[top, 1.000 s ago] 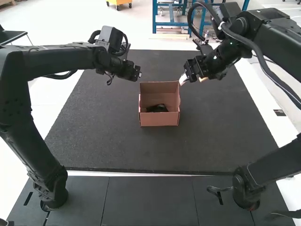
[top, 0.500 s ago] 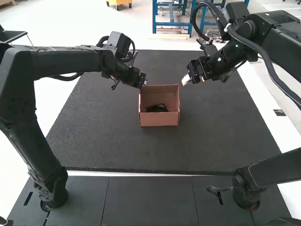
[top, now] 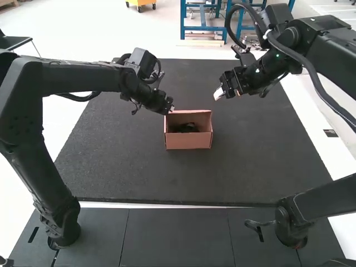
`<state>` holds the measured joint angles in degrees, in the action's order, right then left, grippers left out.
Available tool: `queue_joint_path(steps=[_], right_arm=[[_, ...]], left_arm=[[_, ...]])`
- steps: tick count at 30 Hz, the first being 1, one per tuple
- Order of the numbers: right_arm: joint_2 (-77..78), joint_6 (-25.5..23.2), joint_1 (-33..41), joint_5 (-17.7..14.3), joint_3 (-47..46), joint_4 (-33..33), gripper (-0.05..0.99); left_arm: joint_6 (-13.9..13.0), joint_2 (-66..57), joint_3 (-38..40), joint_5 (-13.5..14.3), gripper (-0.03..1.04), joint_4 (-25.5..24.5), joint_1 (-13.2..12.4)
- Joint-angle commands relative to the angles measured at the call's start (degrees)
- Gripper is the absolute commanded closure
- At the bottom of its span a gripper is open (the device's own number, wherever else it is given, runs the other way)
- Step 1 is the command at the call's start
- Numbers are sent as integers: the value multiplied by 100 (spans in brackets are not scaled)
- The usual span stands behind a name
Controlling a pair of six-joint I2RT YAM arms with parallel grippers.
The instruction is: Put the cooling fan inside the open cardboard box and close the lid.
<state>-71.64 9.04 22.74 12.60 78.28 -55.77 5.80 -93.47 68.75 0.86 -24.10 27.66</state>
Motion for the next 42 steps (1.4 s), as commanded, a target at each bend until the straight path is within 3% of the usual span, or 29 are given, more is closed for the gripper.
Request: queue_joint_path(steps=[1, 32, 42], right_arm=[[-79, 28, 20, -56, 65, 57, 6], [-263, 63, 11, -47, 12, 128, 7], [-193, 45, -130, -21, -111, 321, 7]], left_arm=[[-35, -48, -81, -148, 5, 81, 55], [167, -708, -635, -288, 5, 555, 64], [334, 224, -512, -394, 5, 573, 29]])
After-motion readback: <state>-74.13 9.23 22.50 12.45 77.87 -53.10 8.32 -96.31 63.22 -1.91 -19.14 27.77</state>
